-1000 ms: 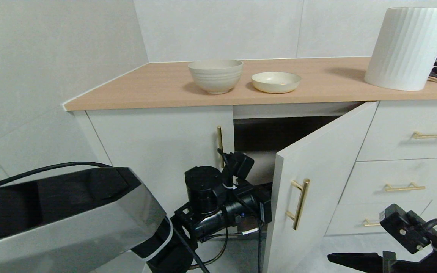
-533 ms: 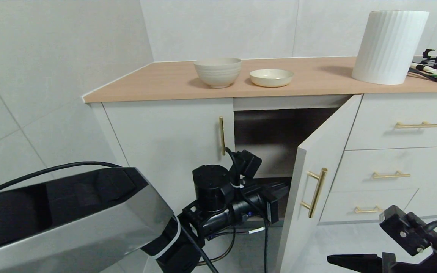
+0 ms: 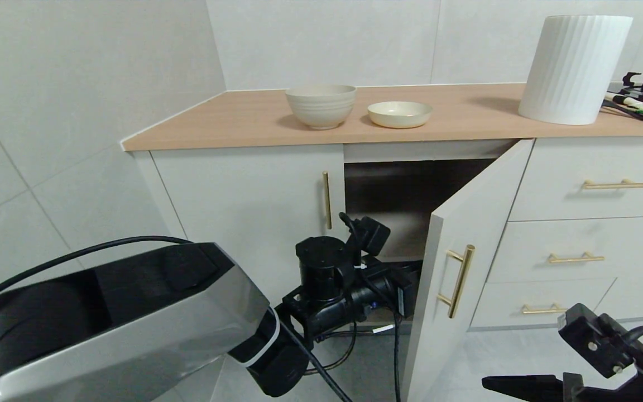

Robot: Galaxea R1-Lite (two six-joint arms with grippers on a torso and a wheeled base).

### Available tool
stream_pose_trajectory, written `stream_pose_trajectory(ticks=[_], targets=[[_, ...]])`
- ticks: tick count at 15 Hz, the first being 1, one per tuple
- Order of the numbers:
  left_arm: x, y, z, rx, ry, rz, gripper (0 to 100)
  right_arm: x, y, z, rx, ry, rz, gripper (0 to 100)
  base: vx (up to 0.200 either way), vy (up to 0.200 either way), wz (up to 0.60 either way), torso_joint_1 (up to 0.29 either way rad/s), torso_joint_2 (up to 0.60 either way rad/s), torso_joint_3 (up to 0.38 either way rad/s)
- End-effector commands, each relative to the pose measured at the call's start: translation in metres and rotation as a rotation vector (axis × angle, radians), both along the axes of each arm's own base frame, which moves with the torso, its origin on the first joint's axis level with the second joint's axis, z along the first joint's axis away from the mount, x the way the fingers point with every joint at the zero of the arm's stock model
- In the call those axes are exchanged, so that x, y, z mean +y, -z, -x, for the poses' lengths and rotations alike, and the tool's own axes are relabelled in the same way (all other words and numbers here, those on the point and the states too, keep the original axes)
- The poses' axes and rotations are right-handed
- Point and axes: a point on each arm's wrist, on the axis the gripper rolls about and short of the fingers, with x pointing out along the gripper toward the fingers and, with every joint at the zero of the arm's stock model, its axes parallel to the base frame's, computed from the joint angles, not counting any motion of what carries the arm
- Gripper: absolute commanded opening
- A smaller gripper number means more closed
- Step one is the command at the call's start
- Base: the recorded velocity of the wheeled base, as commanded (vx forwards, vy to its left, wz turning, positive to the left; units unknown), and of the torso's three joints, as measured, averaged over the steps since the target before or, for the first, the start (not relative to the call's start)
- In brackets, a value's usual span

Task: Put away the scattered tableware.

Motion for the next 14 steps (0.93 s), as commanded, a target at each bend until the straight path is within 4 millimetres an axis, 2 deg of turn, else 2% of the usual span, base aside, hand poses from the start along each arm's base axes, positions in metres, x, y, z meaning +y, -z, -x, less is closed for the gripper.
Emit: stream_pose_trajectory(ticks=[1, 5, 6, 8, 10, 11, 12, 14], targets=[[-0.007, -0.001, 0.006, -0.003, 0.019, 0.002, 0, 0.001, 0.000, 0.002, 0.000, -0.013, -0.002, 100, 0.000, 0.000, 0.00, 0.000, 0.00, 0.000], [-0.051, -0.004, 0.062, -0.015, 0.188, -0.006, 0, -0.009, -0.001, 0.018, 0.015, -0.187, -0.065, 100, 0.000, 0.000, 0.00, 0.000, 0.00, 0.000], [-0.064, -0.003, 0.085, -0.014, 0.252, -0.027, 0, -0.016, 0.000, 0.026, -0.002, -0.304, -0.087, 100, 0.000, 0.000, 0.00, 0.000, 0.00, 0.000], [-0.060, -0.004, 0.088, -0.027, 0.249, -0.039, 0, -0.017, 0.000, 0.028, -0.017, -0.324, -0.087, 100, 0.000, 0.000, 0.00, 0.000, 0.00, 0.000], [-0.030, -0.022, 0.062, -0.041, 0.135, -0.021, 0, -0.016, -0.002, 0.025, -0.026, -0.292, -0.084, 100, 0.000, 0.000, 0.00, 0.000, 0.00, 0.000], [-0.008, -0.033, 0.053, -0.028, 0.084, -0.036, 0, -0.015, -0.004, 0.015, -0.038, -0.208, -0.067, 100, 0.000, 0.000, 0.00, 0.000, 0.00, 0.000], [0.007, -0.044, 0.052, -0.013, 0.056, -0.052, 0, -0.013, -0.006, 0.007, -0.043, -0.152, -0.059, 100, 0.000, 0.000, 0.00, 0.000, 0.00, 0.000], [0.057, -0.086, 0.054, 0.026, -0.033, -0.091, 0, -0.010, -0.008, -0.007, -0.052, -0.025, -0.031, 100, 0.000, 0.000, 0.00, 0.000, 0.00, 0.000]])
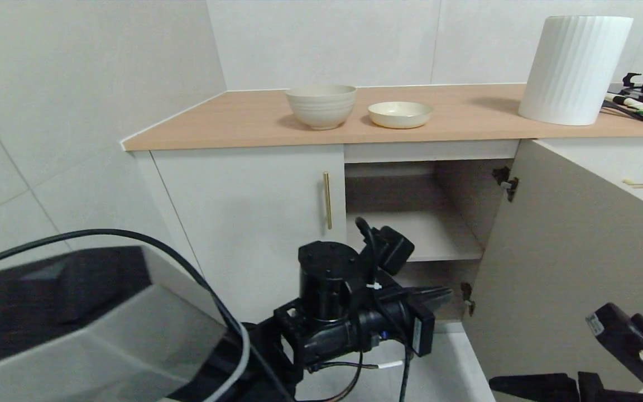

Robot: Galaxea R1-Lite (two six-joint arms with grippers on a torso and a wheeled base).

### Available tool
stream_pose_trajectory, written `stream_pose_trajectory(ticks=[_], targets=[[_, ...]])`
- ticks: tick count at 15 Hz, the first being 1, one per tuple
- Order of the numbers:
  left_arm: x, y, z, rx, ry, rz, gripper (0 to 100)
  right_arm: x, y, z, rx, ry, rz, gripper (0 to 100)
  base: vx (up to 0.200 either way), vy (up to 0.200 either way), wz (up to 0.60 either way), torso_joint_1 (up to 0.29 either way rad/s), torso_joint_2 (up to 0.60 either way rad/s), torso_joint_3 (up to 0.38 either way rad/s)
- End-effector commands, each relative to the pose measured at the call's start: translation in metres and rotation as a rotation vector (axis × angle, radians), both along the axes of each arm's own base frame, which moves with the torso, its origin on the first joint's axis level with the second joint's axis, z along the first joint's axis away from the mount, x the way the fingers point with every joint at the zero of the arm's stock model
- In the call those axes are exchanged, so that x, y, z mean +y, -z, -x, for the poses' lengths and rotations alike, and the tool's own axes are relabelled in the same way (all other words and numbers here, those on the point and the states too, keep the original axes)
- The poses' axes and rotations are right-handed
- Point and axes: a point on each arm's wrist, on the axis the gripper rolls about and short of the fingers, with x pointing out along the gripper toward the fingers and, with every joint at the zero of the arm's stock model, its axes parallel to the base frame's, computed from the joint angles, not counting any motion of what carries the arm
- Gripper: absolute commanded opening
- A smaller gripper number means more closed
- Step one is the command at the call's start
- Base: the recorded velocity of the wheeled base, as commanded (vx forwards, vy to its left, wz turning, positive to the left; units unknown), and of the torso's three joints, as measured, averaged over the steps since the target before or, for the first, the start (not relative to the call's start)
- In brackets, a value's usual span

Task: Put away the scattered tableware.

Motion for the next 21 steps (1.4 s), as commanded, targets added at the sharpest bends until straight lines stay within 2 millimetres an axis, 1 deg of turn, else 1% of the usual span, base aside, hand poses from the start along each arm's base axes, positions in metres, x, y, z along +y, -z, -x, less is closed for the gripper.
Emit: stream_pose_trajectory(ticks=[1, 2, 3, 4, 5, 6, 8, 9, 11, 12, 13, 14, 15, 16, 17, 18, 19, 21], targets=[[0.080, -0.070, 0.009, 0.004, -0.142, -0.006, 0, 0.005, 0.000, -0.014, 0.002, 0.094, 0.028, 100, 0.000, 0.000, 0.00, 0.000, 0.00, 0.000], [0.100, -0.080, 0.017, 0.022, -0.174, -0.023, 0, 0.006, -0.003, -0.018, -0.011, 0.136, 0.035, 100, 0.000, 0.000, 0.00, 0.000, 0.00, 0.000], [0.108, -0.082, 0.021, 0.031, -0.186, -0.031, 0, 0.007, -0.003, -0.019, -0.014, 0.153, 0.042, 100, 0.000, 0.000, 0.00, 0.000, 0.00, 0.000], [0.132, -0.089, 0.037, 0.055, -0.221, -0.055, 0, 0.006, -0.006, -0.027, -0.008, 0.233, 0.058, 100, 0.000, 0.000, 0.00, 0.000, 0.00, 0.000], [0.155, -0.092, 0.051, 0.068, -0.262, -0.065, 0, 0.004, -0.009, -0.033, 0.002, 0.274, 0.072, 100, 0.000, 0.000, 0.00, 0.000, 0.00, 0.000], [0.174, -0.096, 0.062, 0.066, -0.304, -0.061, 0, 0.004, -0.016, -0.038, 0.005, 0.286, 0.078, 100, 0.000, 0.000, 0.00, 0.000, 0.00, 0.000], [0.196, -0.104, 0.074, 0.047, -0.365, -0.039, 0, 0.009, -0.037, -0.046, 0.003, 0.291, 0.081, 100, 0.000, 0.000, 0.00, 0.000, 0.00, 0.000], [0.203, -0.107, 0.079, 0.050, -0.387, -0.041, 0, 0.012, -0.050, -0.052, -0.007, 0.301, 0.070, 100, 0.000, 0.000, 0.00, 0.000, 0.00, 0.000], [0.211, -0.112, 0.087, 0.068, -0.404, -0.055, 0, 0.017, -0.061, -0.069, -0.023, 0.330, 0.054, 100, 0.000, 0.000, 0.00, 0.000, 0.00, 0.000], [0.214, -0.114, 0.086, 0.078, -0.419, -0.062, 0, 0.019, -0.064, -0.080, -0.023, 0.352, 0.055, 100, 0.000, 0.000, 0.00, 0.000, 0.00, 0.000], [0.216, -0.113, 0.083, 0.086, -0.437, -0.065, 100, 0.023, -0.067, -0.087, -0.026, 0.353, 0.052, 100, 0.000, 0.000, 0.00, 0.000, 0.00, 0.000], [0.217, -0.113, 0.082, 0.088, -0.448, -0.067, 100, 0.025, -0.070, -0.090, -0.029, 0.352, 0.052, 100, 0.000, 0.000, 0.00, 0.000, 0.00, 0.000], [0.218, -0.111, 0.078, 0.101, -0.455, -0.070, 100, 0.027, -0.082, -0.096, -0.040, 0.363, 0.046, 100, 0.000, 0.000, 0.00, 0.000, 0.00, 0.000], [0.219, -0.112, 0.074, 0.101, -0.467, -0.069, 100, 0.025, -0.089, -0.098, -0.037, 0.379, 0.044, 100, 0.000, 0.000, 0.00, 0.000, 0.00, 0.000], [0.219, -0.115, 0.064, 0.101, -0.490, -0.066, 100, 0.023, -0.092, -0.096, -0.014, 0.389, 0.059, 100, 0.000, 0.000, 0.00, 0.000, 0.00, 0.000], [0.219, -0.115, 0.061, 0.109, -0.500, -0.069, 100, 0.019, -0.096, -0.091, 0.009, 0.398, 0.075, 100, 0.000, 0.000, 0.00, 0.000, 0.00, 0.000], [0.218, -0.113, 0.059, 0.116, -0.501, -0.075, 100, 0.019, -0.096, -0.091, 0.013, 0.398, 0.079, 100, 0.000, 0.000, 0.00, 0.000, 0.00, 0.000], [0.216, -0.107, 0.053, 0.137, -0.504, -0.091, 100, 0.021, -0.090, -0.092, 0.032, 0.395, 0.098, 100, 0.000, 0.000, 0.00, 0.000, 0.00, 0.000]])
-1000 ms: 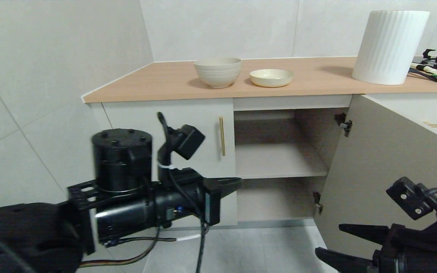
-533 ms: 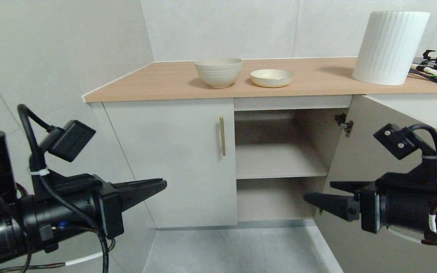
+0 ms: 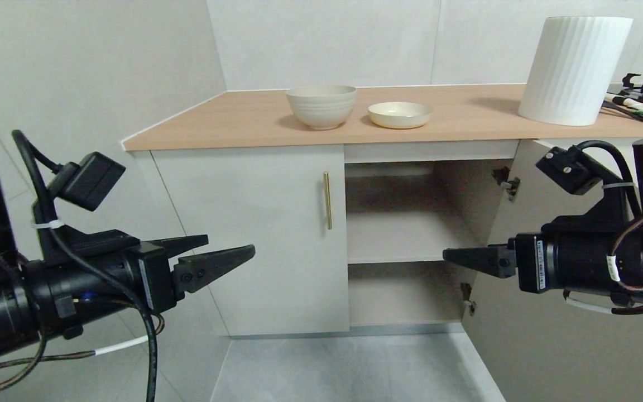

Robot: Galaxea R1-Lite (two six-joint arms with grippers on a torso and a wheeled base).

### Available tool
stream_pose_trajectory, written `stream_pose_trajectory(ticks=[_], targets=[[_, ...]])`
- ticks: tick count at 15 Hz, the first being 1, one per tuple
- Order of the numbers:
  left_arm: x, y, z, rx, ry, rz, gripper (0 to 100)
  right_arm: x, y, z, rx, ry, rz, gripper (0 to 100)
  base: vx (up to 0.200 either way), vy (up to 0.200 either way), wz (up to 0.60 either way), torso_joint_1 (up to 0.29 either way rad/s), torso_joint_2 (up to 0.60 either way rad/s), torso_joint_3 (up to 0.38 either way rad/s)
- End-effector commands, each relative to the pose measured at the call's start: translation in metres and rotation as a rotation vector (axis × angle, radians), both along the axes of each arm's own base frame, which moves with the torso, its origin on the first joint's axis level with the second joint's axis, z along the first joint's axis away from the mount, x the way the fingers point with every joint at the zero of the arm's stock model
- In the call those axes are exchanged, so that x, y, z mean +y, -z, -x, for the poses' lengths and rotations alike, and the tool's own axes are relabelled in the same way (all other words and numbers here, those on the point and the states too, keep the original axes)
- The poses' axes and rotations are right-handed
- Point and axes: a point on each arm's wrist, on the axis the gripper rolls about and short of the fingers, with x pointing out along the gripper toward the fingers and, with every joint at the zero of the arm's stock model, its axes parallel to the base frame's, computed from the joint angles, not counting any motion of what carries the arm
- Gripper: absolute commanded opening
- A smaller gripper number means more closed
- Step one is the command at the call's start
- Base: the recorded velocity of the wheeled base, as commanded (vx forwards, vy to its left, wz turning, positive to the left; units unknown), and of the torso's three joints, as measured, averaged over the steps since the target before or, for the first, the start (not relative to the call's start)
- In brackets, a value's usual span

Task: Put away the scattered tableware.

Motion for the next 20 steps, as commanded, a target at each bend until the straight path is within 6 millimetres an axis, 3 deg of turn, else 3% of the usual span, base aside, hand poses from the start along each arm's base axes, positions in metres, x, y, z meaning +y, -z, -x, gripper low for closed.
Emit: stream_pose_trajectory(ticks=[1, 7, 20], targets=[[-0.002, 0.006, -0.007, 0.029, -0.005, -0.011, 100, 0.002, 0.002, -0.002, 0.009, -0.003, 0.005, 100, 0.000, 0.000, 0.00, 0.000, 0.00, 0.000], [0.001, 0.003, -0.007, 0.009, -0.051, -0.015, 100, 0.006, 0.008, 0.004, 0.024, -0.032, 0.018, 100, 0.000, 0.000, 0.00, 0.000, 0.00, 0.000], [0.004, 0.000, -0.009, 0.002, -0.065, -0.010, 100, 0.004, 0.015, 0.011, 0.036, -0.056, 0.030, 100, 0.200, 0.000, 0.00, 0.004, 0.00, 0.002]])
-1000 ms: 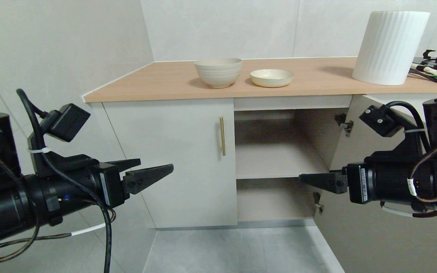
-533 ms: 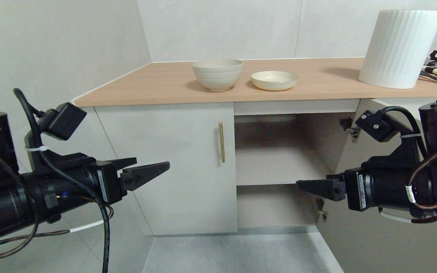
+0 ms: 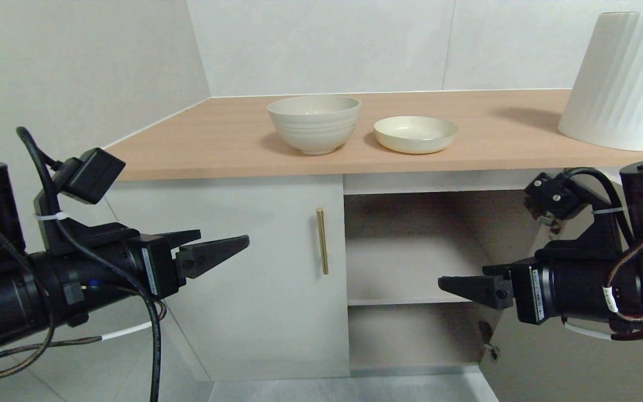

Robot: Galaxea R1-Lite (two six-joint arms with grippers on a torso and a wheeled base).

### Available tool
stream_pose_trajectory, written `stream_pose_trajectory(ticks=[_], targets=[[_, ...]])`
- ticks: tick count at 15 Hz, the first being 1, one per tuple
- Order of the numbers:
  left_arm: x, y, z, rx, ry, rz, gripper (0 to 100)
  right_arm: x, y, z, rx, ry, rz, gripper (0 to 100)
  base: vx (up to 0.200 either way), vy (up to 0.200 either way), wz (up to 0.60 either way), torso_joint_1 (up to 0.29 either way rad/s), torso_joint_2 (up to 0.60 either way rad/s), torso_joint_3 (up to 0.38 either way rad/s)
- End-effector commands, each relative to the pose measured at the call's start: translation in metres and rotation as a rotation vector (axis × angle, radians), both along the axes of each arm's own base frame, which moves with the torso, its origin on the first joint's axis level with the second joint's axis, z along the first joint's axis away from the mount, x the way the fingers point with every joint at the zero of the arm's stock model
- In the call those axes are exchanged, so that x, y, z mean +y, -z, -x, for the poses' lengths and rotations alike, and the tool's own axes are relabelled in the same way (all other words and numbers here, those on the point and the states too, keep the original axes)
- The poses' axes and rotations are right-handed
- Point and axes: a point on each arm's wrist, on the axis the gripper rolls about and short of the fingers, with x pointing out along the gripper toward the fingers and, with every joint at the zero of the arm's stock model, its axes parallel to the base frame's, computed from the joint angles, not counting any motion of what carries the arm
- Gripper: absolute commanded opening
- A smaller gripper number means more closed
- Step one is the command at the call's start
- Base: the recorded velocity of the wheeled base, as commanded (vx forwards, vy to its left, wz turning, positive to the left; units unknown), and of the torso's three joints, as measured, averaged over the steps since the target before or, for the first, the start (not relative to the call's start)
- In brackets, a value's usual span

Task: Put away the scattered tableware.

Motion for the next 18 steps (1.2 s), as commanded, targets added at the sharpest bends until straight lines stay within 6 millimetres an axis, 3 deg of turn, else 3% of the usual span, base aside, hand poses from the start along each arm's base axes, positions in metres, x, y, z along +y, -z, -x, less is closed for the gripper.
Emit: stream_pose_trajectory(ticks=[1, 9, 13, 18], targets=[[0.000, 0.001, -0.001, 0.004, -0.001, -0.001, 100, -0.001, 0.000, 0.002, -0.004, -0.003, 0.001, 100, 0.000, 0.000, 0.00, 0.000, 0.00, 0.000], [0.004, -0.010, 0.004, -0.044, -0.005, 0.016, 100, -0.003, -0.002, 0.005, -0.034, -0.013, 0.005, 100, 0.000, 0.000, 0.00, 0.000, 0.00, 0.000], [0.005, -0.042, 0.006, -0.124, -0.006, 0.045, 100, -0.008, -0.010, 0.010, -0.069, -0.010, -0.014, 100, 0.000, 0.000, 0.00, 0.000, 0.00, 0.000], [0.004, -0.037, -0.001, -0.021, -0.014, 0.025, 100, -0.007, -0.009, 0.008, -0.064, -0.008, -0.009, 100, 0.000, 0.000, 0.00, 0.052, -0.17, -0.165]])
